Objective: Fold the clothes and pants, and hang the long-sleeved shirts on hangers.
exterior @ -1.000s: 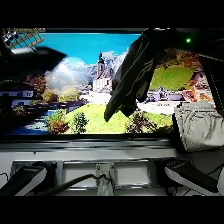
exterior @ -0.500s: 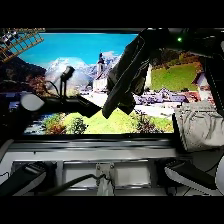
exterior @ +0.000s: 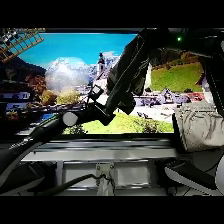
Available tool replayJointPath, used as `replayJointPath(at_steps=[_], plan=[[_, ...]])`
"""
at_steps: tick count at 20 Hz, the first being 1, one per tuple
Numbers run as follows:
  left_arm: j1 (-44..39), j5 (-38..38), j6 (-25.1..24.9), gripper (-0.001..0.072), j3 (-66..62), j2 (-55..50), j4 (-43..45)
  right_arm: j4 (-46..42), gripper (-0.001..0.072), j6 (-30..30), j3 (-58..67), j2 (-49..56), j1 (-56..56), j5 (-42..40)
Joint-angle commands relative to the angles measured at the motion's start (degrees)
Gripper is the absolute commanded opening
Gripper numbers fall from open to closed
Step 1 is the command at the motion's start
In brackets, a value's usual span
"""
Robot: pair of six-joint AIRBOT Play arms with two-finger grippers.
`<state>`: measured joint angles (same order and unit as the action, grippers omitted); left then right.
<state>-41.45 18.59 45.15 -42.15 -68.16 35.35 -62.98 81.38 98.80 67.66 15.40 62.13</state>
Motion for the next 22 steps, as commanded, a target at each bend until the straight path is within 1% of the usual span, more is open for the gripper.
replayJointPath(at_steps=[1, 2, 4, 5, 6, 7, 8, 9, 11, 13, 14, 16, 19, 22], plan=[[-2.1, -14.1, -1.0, 0.0698, 0.2, -6.0, 0.1, 0.5, 0.0023, 0.0, 0.1, 0.0, 0.1, 2.2], [-2.1, -18.0, -0.9, 0.0697, 0.2, -7.2, -0.3, 0.5, 0.0023, -0.1, 0.0, 0.0, 0.1, 3.0], [-2.1, -25.7, 0.5, 0.069, -0.2, -9.6, -4.5, 0.5, 0.0023, -0.1, 0.0, 0.0, 0.1, 3.7], [-2.1, -27.9, 2.0, 0.0686, -0.8, -10.6, -6.4, 0.5, 0.0023, -0.1, 0.0, 0.0, 0.1, 3.8], [-2.0, -28.3, 3.5, 0.0668, -1.8, -11.5, -6.8, 0.5, 0.0022, -0.1, 0.0, 0.0, 0.1, 3.7], [-1.9, -28.2, 4.8, 0.0531, -2.8, -12.0, -6.8, 0.5, 0.0022, -0.1, 0.0, 0.0, 0.1, 3.7], [-1.9, -27.8, 5.5, 0.0214, -3.7, -12.1, -6.7, 0.4, 0.0022, -0.1, 0.0, 0.0, 0.1, 3.7], [-1.9, -26.8, 5.2, 0.0013, -4.6, -11.6, -6.4, 0.3, 0.0022, -0.1, 0.0, 0.1, 0.1, 3.7], [-1.8, -24.7, 4.3, 0.0006, -4.8, -8.1, -2.2, -1.2, 0.0023, -0.1, 0.0, 0.7, 0.1, 3.5], [-0.5, -23.0, 0.2, 0.0003, -4.8, -1.5, 3.3, -3.6, 0.0026, 0.0, -0.9, 1.7, -0.1, 2.0], [0.7, -23.7, -1.4, 0.0003, -4.8, 2.5, 4.6, -4.8, 0.0026, 0.2, -1.5, 2.4, -0.1, 0.9], [4.6, -25.5, -3.7, 0.0004, -5.6, 11.3, 6.2, -3.5, 0.0026, 1.0, -1.6, 3.9, 0.0, -0.9], [11.3, -23.4, -4.3, 0.0004, -9.8, 22.0, 8.5, 1.6, 0.0026, 1.2, -0.9, 3.9, 0.0, -5.5], [14.8, -18.6, -4.3, 0.0004, -14.9, 28.3, 12.3, 2.9, 0.0026, 1.5, 1.9, 2.8, 0.0, -5.9]])
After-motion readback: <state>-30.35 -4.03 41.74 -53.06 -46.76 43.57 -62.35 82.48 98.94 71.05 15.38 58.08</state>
